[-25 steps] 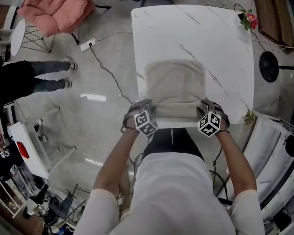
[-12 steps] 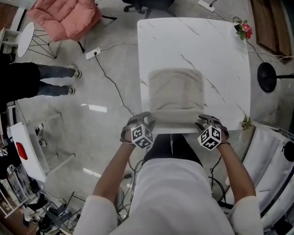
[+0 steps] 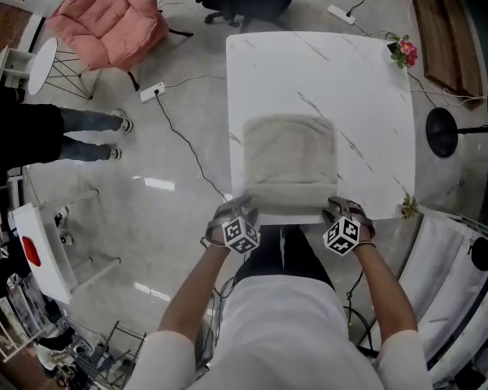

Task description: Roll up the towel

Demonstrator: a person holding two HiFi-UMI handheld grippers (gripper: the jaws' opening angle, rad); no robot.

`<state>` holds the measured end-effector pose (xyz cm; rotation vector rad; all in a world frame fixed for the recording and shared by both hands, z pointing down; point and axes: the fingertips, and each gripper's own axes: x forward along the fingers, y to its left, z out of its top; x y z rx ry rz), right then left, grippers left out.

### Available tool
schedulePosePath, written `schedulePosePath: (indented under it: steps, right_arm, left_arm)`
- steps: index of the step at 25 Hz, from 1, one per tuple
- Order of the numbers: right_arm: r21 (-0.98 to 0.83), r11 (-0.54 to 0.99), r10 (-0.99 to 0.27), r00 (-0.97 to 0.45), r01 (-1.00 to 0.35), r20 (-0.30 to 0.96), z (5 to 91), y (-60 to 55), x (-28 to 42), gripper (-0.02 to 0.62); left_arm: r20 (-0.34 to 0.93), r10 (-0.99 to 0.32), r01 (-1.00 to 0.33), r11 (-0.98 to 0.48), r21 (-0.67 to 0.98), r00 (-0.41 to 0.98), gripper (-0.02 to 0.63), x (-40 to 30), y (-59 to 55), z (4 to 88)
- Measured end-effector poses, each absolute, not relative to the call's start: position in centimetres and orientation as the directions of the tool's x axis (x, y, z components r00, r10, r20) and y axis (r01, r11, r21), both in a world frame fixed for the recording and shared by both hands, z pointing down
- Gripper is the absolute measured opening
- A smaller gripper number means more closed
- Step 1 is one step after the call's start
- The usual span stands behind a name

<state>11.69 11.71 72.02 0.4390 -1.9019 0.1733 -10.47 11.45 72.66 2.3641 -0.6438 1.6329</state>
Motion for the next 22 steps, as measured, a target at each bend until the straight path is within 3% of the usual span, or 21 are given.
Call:
schedulePosePath:
  steps: [8,12,18,22]
  right_arm:
    - [0.115,0.908,-0.237,-0.269,-0.402,0.933,72.7,11.3,11.7,0.07]
    - [0.034,0.904,-0.178,-0.303,-0.425,0.936,72.5,12.6,12.0,0.064]
    - [-0.146,0.916,0.013,-0.337,-0.374,0.941,71.4,17.0,11.9,0.061]
    - [-0.187,0.914,0.051,-0.356,-0.359,0.933,70.4,17.4,12.0,0.069]
  left_arm:
    - [0.931,-0.23,-0.442,-0.893,-0.086,0.284,0.079,-10.7,11.2,73.0]
    - [0.933,-0.143,-0.472,-0.881,0.032,0.331,0.074,-10.6,13.1,72.5]
    - [0.935,0.012,-0.387,-0.908,0.159,0.355,0.072,-10.6,17.5,71.5]
    - [0.928,0.07,-0.37,-0.904,0.215,0.367,0.072,-10.7,18.2,71.1]
